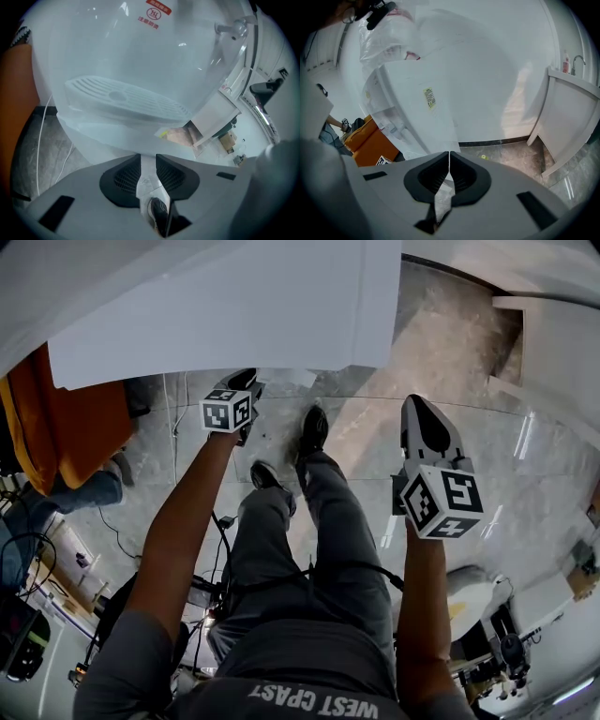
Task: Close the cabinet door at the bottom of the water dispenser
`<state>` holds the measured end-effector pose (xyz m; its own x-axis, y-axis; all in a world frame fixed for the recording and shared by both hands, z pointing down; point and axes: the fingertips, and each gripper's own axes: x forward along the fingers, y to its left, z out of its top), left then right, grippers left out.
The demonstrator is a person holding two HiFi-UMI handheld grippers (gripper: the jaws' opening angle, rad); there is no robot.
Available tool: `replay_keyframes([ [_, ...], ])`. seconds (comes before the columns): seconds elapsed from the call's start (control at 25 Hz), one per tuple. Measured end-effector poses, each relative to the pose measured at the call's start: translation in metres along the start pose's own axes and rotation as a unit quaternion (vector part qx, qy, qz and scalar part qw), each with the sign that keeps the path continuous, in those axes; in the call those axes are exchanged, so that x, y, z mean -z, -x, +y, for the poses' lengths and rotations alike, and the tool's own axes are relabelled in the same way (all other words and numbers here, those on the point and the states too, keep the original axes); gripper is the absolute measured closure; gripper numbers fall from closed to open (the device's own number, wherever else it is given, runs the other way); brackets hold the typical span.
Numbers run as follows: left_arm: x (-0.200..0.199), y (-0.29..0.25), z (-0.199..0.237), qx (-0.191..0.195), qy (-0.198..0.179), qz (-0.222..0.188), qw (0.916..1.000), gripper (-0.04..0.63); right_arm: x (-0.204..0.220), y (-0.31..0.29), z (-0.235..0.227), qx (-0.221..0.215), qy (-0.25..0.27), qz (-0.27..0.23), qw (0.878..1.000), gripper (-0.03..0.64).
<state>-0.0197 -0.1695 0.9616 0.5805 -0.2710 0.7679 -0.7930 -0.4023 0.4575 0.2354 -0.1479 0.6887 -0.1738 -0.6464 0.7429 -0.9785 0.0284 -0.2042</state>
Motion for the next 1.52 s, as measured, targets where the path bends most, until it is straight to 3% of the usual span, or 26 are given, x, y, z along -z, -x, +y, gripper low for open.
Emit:
replay_keyframes([
  [0.56,-0.048,-0.031,0.000,-0.024,-0.002,-0.051,0.9984,0.491,-0.001,-0.013,-0.011,0.009,-0.008,-0.002,1.000,0.586],
  [0.88,-0.041,-0.029,0.002,-0.033,0.010,-0.027,0.9991,0.497,-0.001,-0.002,-0.017,0.016,-0.019,-0.006,1.000,0.587],
  [1.2,-0.040,0.032,-0.023,-0.023,0.021,-0.026,0.9992,0.501,-0.032,0.022,0.007,-0.002,-0.017,-0.024,1.000,0.586],
  [1.52,-0.072,0.128,-0.058,-0.022,0.008,-0.070,0.9973,0.528,-0.099,0.066,0.042,-0.031,0.003,-0.065,0.997,0.586],
])
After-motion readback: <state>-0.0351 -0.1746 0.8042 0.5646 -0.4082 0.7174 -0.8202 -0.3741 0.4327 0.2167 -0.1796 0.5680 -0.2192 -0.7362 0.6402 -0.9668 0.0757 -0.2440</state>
